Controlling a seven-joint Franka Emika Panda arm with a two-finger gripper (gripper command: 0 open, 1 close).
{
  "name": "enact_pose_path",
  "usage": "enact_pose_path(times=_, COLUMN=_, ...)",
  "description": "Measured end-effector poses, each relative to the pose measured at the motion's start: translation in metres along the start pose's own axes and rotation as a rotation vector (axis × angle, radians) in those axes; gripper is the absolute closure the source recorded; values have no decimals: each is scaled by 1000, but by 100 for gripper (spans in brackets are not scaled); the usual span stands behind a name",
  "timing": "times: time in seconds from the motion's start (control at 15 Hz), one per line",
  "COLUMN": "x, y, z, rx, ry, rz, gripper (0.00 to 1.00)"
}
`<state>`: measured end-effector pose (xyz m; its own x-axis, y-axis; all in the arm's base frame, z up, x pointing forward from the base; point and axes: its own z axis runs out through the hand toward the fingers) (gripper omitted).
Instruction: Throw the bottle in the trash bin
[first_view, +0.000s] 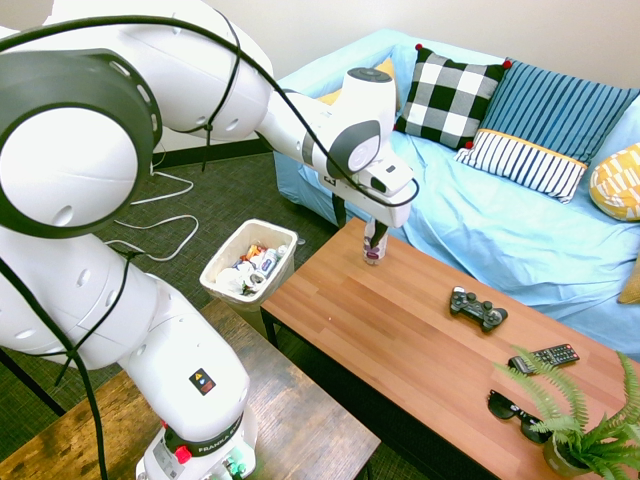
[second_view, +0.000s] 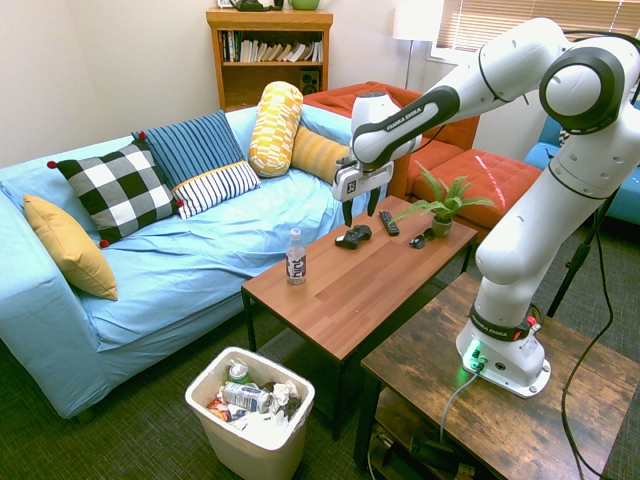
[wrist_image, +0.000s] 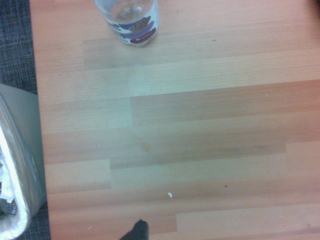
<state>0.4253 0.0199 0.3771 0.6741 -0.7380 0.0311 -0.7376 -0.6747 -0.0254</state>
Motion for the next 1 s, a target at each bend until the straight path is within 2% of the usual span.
enact_pose_path(times=0.4, x=8, y=-23, z=2, rx=50, ry=38, rz=10, gripper=0)
enact_pose_path(times=0.67, x=8, y=-73, z=5, rx=72, ry=75, rz=24, gripper=0)
enact_pose_path(times=1.0, x=28, y=-130, z=38, rx=50, ry=91, rz=68, gripper=0)
